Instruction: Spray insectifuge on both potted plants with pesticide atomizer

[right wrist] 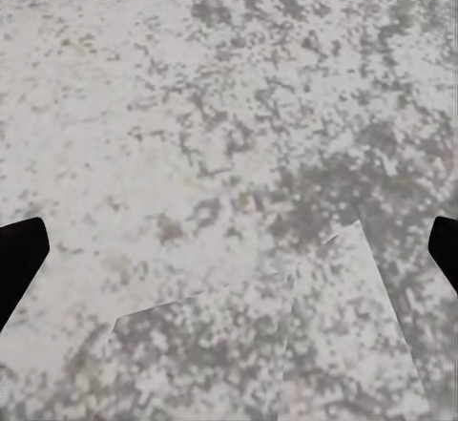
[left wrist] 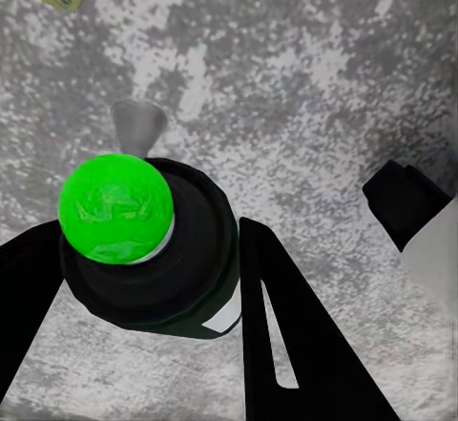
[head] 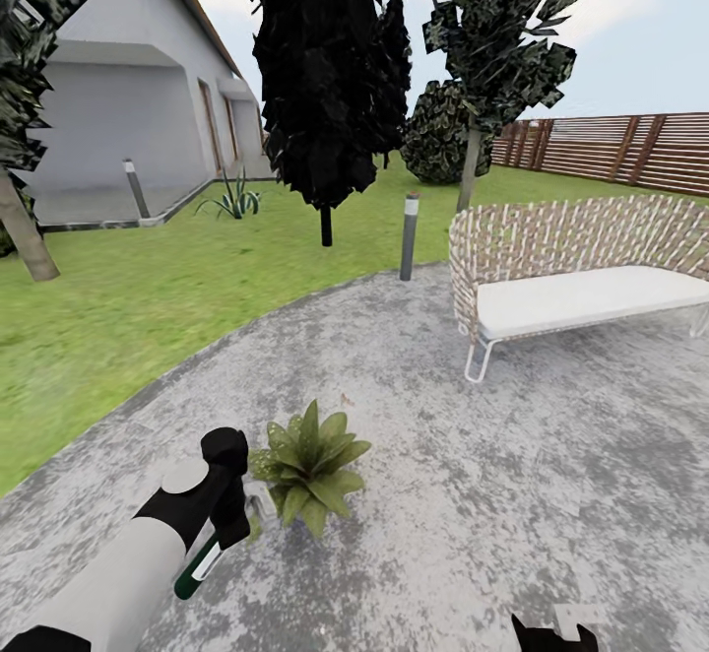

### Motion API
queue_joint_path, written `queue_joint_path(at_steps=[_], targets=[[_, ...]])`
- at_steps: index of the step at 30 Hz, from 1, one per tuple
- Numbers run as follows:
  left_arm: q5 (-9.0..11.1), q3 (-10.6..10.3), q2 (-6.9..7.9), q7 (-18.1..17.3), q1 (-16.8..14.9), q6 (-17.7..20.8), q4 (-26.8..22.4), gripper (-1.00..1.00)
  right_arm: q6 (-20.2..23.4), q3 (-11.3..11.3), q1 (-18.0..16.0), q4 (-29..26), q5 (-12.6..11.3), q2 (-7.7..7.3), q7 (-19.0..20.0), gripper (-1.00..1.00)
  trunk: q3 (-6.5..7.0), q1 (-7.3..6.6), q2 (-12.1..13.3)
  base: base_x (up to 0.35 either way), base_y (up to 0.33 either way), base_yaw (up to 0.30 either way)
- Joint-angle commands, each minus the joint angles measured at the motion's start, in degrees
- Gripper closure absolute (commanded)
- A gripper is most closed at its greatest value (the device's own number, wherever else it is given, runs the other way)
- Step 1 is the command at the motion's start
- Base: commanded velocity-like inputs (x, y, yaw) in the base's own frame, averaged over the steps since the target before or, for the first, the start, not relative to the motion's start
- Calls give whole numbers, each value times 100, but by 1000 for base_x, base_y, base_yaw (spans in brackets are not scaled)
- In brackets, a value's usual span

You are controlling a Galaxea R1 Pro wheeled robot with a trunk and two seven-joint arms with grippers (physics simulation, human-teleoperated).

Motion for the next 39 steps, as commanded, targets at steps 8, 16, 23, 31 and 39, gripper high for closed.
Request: queue_joint_path(at_steps=[8, 16, 23, 31, 39], targets=[[-31, -30, -4, -46, -4, 58, -7, 100, -17, -49, -2, 13, 27, 6, 33, -100, -5, -1, -2, 0, 0, 259], [-29, -22, -4, -46, -4, 58, -7, 100, -17, -49, -1, 13, 27, 6, 34, -100, -5, -1, -2, 14, -69, 78], [-23, -1, -2, -46, -4, 58, -36, 100, -17, -49, -3, 13, 27, 6, 33, -100, -5, -1, -2, 136, -238, 266], [-15, -19, -122, -46, 76, 58, -14, 100, -17, -49, -1, 5, 27, -47, 33, -100, -5, -1, -2, 205, -163, 149], [90, 243, -232, 538, 424, 58, -12, 100, -17, -49, 0, 5, 27, -30, 31, -100, -5, -1, -2, 6, -4, 1]])
